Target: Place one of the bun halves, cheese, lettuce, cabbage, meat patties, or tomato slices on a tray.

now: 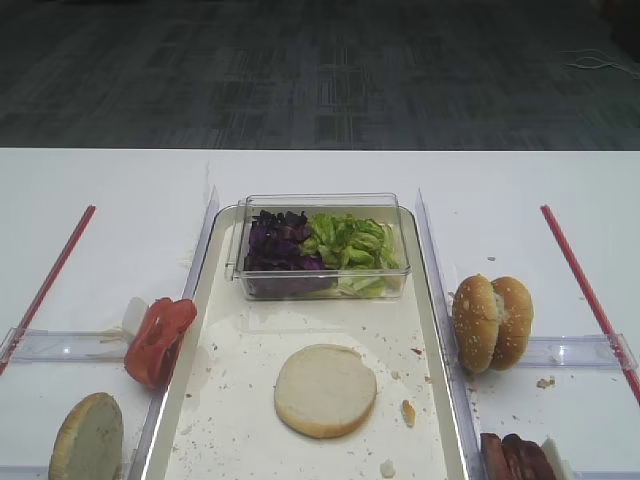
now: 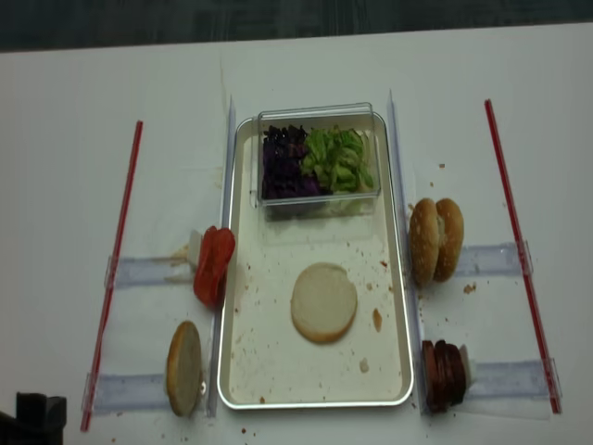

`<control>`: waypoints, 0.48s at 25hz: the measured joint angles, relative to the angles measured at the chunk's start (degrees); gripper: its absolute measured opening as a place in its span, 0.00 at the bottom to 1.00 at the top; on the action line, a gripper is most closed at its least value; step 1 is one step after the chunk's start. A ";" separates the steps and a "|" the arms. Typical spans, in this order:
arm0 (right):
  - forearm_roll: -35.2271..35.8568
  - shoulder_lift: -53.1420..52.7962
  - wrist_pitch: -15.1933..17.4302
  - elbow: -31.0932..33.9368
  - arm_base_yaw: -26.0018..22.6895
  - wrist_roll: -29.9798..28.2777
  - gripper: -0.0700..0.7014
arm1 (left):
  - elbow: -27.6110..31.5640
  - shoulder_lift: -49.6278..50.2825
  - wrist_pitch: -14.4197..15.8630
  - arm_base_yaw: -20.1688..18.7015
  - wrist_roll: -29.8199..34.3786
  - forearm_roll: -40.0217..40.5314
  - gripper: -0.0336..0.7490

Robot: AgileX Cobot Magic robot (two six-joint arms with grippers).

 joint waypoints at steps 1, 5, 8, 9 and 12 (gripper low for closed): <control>0.00 0.00 0.00 0.00 0.00 0.00 0.48 | 0.00 -0.42 0.00 0.00 0.00 0.00 0.79; 0.00 0.00 0.00 0.00 0.00 0.00 0.48 | 0.11 -1.78 0.00 0.00 0.03 0.21 0.78; 0.00 0.00 0.00 0.00 0.00 0.00 0.48 | 0.33 -1.93 -0.13 0.00 0.13 0.21 0.78; 0.00 0.00 0.00 0.00 0.00 0.00 0.48 | 0.54 -1.93 -0.13 0.00 0.13 0.21 0.78; 0.00 0.00 0.00 0.00 0.00 0.00 0.48 | 1.08 -1.93 -1.71 0.00 0.13 0.21 0.78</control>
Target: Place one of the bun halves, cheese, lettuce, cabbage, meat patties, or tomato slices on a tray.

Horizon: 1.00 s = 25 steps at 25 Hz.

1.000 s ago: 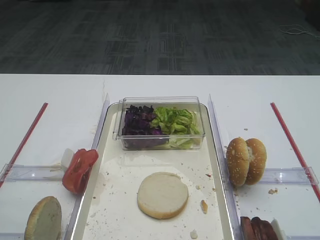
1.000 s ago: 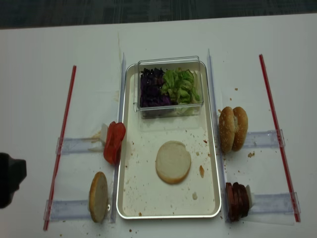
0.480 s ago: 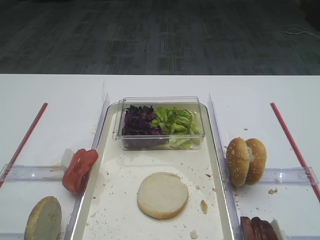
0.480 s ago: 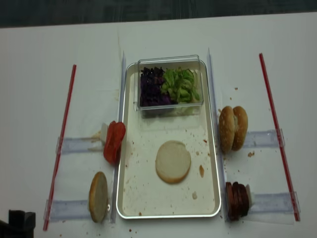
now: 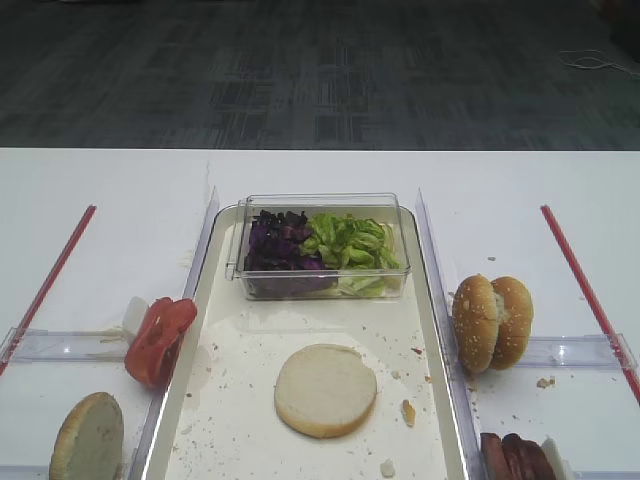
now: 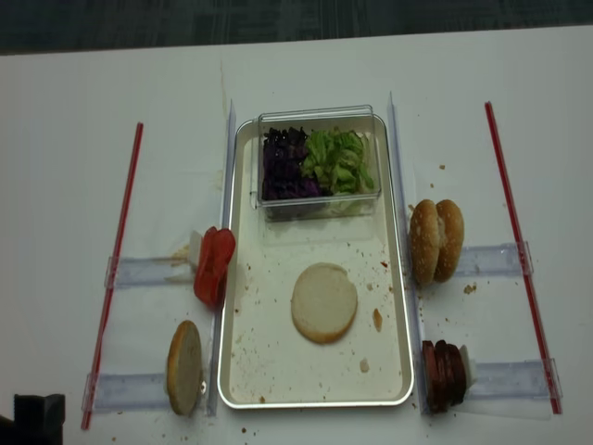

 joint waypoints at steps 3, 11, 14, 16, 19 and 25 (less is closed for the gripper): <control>0.00 0.00 0.00 0.00 0.00 0.00 0.48 | 1.10 0.00 -1.82 0.00 0.20 0.00 0.78; 0.00 0.00 0.00 0.00 0.00 0.00 0.48 | 2.17 -0.50 -3.66 0.00 1.50 -0.46 0.76; 0.00 0.00 0.00 0.00 0.00 0.00 0.48 | 2.17 -3.76 -3.66 0.00 1.52 -0.46 0.76; 0.00 0.00 0.00 0.00 0.00 0.00 0.48 | 2.17 -7.85 -3.66 0.00 1.52 -0.46 0.76; 0.00 0.00 0.00 0.00 0.00 0.00 0.48 | 2.17 -15.92 -3.66 0.00 1.62 -0.46 0.76; 0.00 -0.09 0.00 0.00 0.00 0.00 0.48 | 2.17 -23.58 -2.96 0.00 1.74 -0.68 0.76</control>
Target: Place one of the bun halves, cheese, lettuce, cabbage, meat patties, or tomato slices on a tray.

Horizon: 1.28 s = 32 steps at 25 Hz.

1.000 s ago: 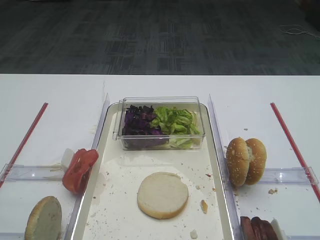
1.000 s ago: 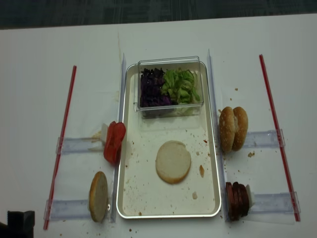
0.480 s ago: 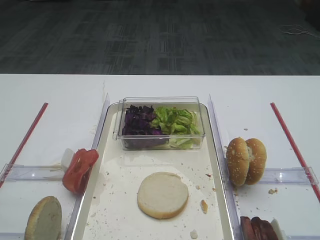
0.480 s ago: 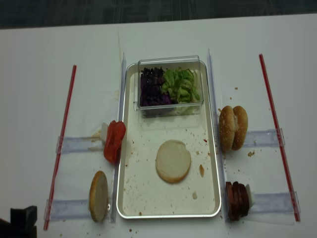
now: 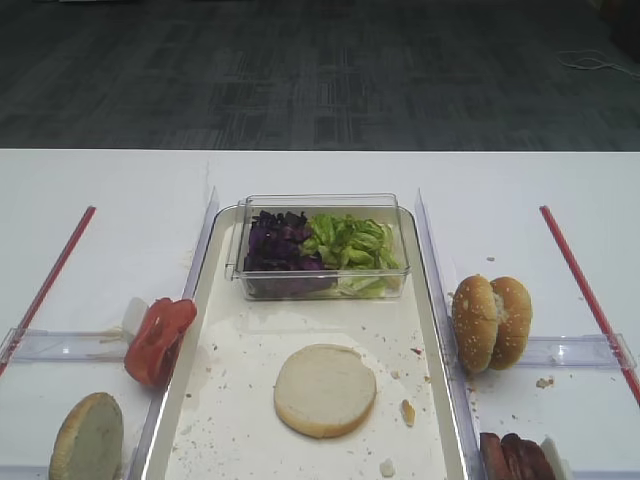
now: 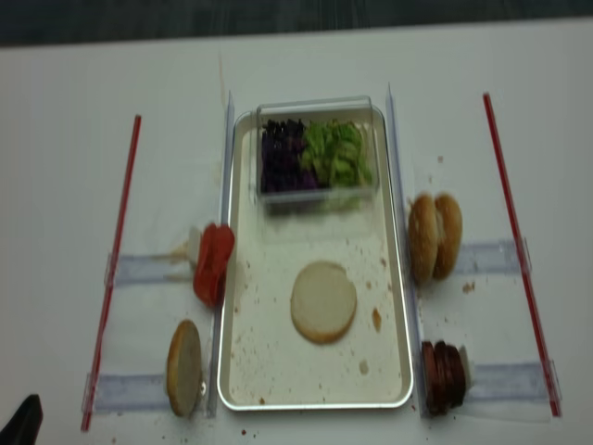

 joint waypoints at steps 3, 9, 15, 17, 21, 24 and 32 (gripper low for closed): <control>-0.11 0.00 0.00 0.00 0.00 0.00 0.47 | 0.00 -0.07 0.00 0.00 0.00 -0.26 0.75; -0.11 0.00 0.00 0.00 0.00 0.00 0.48 | 0.00 -0.13 0.00 0.13 0.21 -0.60 0.75; -0.11 0.00 0.00 0.00 0.00 0.00 0.48 | 0.00 -0.13 0.00 0.13 0.42 -0.69 0.75; -0.11 0.00 0.00 0.00 0.00 0.00 0.48 | 0.00 -0.13 0.00 0.13 0.42 -0.69 0.75; -0.11 0.00 0.00 0.00 0.00 0.00 0.48 | 0.00 -0.13 0.00 0.13 0.42 -0.69 0.75; -0.11 0.00 0.00 0.00 0.00 0.00 0.47 | 0.00 -0.13 0.00 0.13 0.42 -0.69 0.75; -0.11 0.00 0.00 0.00 0.00 0.00 0.48 | 0.00 -0.13 0.00 0.13 0.53 -0.69 0.75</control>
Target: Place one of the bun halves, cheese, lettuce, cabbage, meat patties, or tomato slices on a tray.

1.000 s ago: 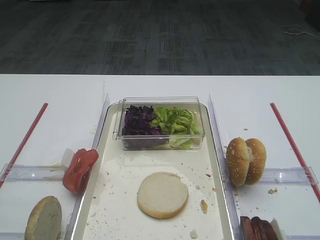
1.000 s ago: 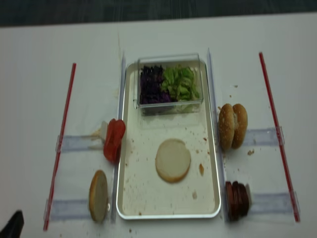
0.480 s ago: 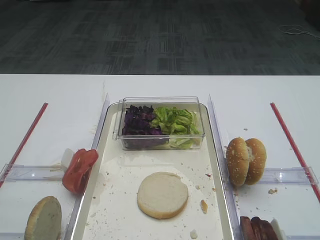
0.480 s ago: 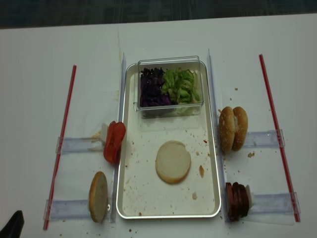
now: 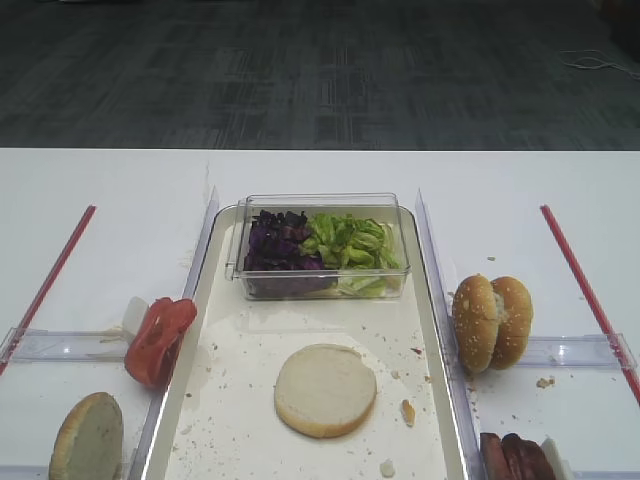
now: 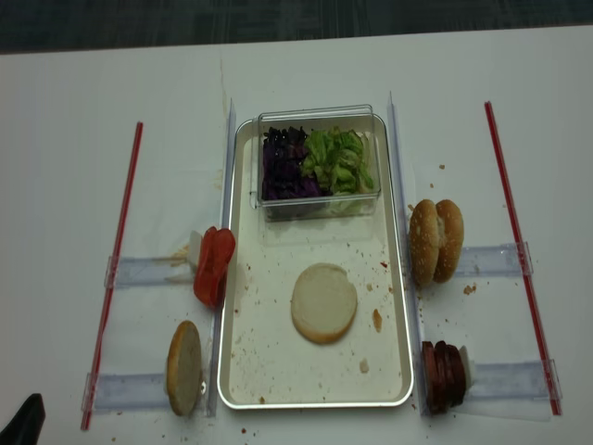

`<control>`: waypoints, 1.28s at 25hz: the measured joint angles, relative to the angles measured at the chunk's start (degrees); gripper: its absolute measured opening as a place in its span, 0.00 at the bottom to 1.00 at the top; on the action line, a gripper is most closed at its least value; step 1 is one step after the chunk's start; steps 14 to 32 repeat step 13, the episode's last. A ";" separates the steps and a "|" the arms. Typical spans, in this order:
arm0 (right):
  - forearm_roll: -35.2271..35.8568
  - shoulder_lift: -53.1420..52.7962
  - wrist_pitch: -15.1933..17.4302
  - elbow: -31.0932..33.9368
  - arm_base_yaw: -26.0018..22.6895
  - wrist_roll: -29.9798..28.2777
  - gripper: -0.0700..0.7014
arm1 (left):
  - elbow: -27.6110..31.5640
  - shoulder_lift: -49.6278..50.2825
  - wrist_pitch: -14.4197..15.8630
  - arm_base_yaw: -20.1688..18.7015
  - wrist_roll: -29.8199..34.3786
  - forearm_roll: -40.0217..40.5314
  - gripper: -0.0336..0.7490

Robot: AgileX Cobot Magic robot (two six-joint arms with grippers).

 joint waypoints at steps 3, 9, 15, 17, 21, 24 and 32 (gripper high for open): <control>0.00 0.00 0.10 0.00 0.00 0.00 0.48 | 0.00 0.00 0.00 0.00 0.00 0.00 0.75; 0.00 0.00 0.10 0.00 0.00 0.00 0.48 | 0.00 0.00 0.00 0.00 0.00 0.00 0.75; 0.00 0.00 0.10 0.00 0.00 0.00 0.48 | 0.00 0.00 0.00 0.00 0.00 0.00 0.75; 0.00 0.00 0.10 0.00 0.00 0.00 0.48 | 0.00 0.00 0.00 0.00 0.00 0.00 0.75; 0.00 0.00 0.10 0.00 0.00 0.00 0.48 | 0.00 0.00 0.00 0.00 0.00 0.00 0.75; 0.00 0.00 0.10 0.00 0.00 0.00 0.48 | 0.00 0.00 0.00 0.00 0.00 0.00 0.75; 0.00 0.00 0.10 0.00 0.00 0.00 0.48 | 0.00 0.00 0.00 0.00 0.00 0.00 0.75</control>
